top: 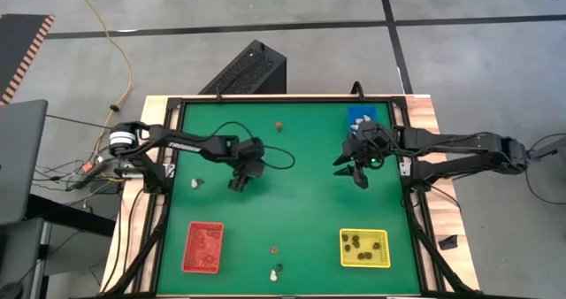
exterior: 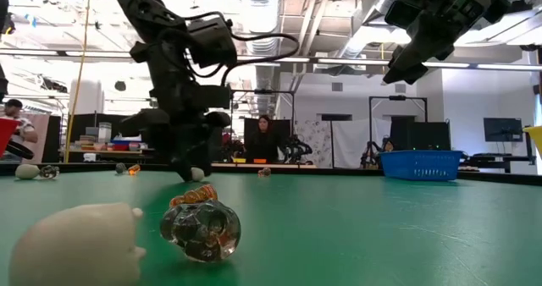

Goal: Sort Halloween decoration
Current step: Put the white skull toy into the blue bin

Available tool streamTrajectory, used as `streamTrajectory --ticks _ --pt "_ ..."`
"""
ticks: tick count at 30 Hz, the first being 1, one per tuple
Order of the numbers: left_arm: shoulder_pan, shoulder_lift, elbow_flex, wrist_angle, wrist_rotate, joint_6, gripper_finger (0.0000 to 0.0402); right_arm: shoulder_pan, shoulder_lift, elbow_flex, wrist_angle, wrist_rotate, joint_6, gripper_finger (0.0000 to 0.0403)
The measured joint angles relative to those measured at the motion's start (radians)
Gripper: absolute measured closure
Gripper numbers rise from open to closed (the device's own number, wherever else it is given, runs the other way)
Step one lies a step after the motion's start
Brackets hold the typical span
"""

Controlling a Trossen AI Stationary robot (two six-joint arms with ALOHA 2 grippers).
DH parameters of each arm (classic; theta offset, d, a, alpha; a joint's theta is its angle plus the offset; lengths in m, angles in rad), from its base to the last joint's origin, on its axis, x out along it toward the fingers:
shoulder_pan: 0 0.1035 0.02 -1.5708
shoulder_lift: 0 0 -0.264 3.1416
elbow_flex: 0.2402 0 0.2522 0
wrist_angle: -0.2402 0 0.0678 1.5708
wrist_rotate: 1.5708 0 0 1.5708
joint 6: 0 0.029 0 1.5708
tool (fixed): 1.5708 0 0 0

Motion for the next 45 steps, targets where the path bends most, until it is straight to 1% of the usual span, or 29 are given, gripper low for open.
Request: streamTrajectory --ticks 3,12,18,22,34,39,43,45 --pt "0.005 0.002 0.003 0.005 0.032 0.025 0.0212 0.007 0.0 0.0 -0.004 0.0 -0.004 0.021" --pt "0.004 0.002 0.003 -0.021 0.04 0.033 0.0236 0.012 0.0 0.0 -0.002 0.002 -0.008 0.021" --pt "0.003 0.002 0.003 -0.021 0.041 0.029 0.0262 0.012 0.0 0.0 -0.003 0.002 -0.003 0.021" --pt "0.003 0.002 0.003 -0.015 0.04 -0.003 0.0276 0.012 0.0 0.0 -0.003 0.003 0.0 0.021" --pt "0.004 0.002 0.003 0.0 0.098 -0.038 0.0281 0.012 0.0 0.0 -0.003 0.003 0.003 0.021" --pt "0.004 0.002 0.002 0.096 0.165 -0.077 0.0281 0.012 0.0 0.0 -0.003 0.003 0.003 0.021" --pt "0.004 0.002 0.003 0.271 0.201 -0.182 0.0284 0.012 0.0 0.0 -0.004 0.004 0.01 0.021" --pt "0.002 0.001 0.003 0.282 0.201 -0.214 0.0291 0.012 0.0 0.0 -0.015 0.005 0.019 0.021"
